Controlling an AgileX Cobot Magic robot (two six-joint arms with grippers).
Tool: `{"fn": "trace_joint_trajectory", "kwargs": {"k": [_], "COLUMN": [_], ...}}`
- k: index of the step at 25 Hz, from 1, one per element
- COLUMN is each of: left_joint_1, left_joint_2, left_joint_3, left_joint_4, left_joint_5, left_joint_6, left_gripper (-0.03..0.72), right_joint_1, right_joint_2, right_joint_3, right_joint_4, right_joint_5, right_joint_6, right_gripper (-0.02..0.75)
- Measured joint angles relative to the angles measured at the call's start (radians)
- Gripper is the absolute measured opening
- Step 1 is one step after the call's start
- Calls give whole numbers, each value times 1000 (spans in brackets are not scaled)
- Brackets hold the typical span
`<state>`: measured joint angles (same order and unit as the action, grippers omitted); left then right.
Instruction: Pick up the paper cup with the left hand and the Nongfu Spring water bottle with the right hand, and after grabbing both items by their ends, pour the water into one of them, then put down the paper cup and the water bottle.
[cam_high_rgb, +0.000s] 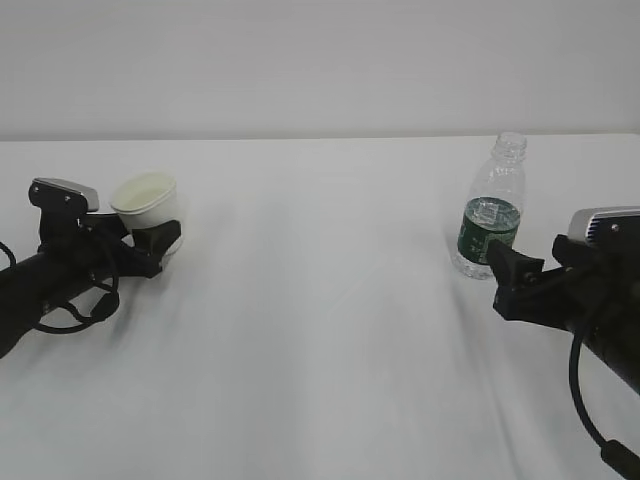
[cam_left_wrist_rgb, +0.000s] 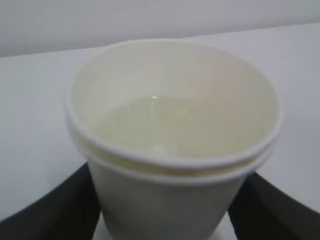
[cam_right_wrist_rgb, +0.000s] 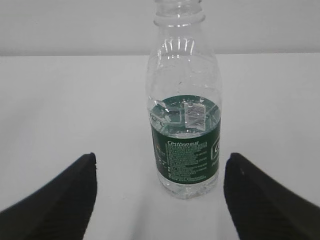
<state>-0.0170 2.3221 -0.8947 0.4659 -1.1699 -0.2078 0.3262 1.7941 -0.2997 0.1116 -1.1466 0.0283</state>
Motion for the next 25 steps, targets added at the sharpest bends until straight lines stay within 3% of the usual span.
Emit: {"fn": "trace_joint_trajectory", "kwargs": {"k": [5,25], "left_joint_1": [0,0], "left_joint_2": [9,-11], "left_joint_3": [0,2], "left_joint_4": [20,92], "left_joint_5": [10,12], "left_joint_6": [0,0], "left_gripper": [598,630], "right_joint_1": [0,0], "right_joint_2": [0,0], "right_joint_3": [0,0], "right_joint_4": [0,-1], "right_joint_5": [0,0], "right_joint_6": [2,4], "right_gripper": [593,593]}}
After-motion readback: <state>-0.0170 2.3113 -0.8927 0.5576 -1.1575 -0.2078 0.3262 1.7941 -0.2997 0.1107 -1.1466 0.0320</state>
